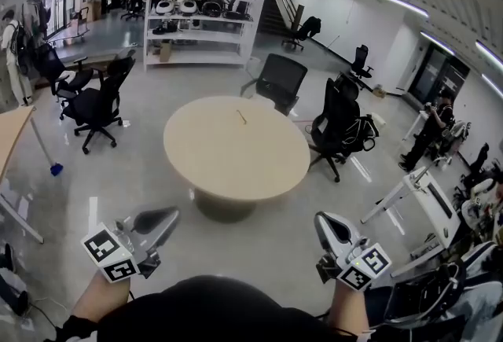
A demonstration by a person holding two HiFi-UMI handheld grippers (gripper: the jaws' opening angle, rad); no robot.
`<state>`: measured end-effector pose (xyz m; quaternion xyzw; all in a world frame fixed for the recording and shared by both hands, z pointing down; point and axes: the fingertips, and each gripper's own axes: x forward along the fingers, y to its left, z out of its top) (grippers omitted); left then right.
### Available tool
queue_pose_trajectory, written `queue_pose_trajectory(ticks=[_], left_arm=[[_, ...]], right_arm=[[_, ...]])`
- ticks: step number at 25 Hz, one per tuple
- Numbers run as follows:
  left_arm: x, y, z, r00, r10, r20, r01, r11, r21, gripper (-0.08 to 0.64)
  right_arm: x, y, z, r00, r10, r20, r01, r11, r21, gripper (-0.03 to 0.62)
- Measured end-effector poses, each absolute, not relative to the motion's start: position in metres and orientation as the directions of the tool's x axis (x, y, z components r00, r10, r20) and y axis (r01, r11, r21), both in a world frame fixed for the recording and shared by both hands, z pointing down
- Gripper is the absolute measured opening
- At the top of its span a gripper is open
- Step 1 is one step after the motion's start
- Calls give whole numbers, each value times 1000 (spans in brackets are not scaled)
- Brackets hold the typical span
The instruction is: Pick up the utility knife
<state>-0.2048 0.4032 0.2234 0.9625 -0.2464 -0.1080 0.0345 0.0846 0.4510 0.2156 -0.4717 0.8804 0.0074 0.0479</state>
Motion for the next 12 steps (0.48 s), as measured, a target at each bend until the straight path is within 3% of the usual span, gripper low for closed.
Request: queue_pose_trajectory(ticks=[12], left_arm=[[-163, 409, 219, 861, -475, -179, -463, -880, 105, 0]], right_arm=[[125, 459, 215, -559, -818, -132, -820, 570, -59, 14]])
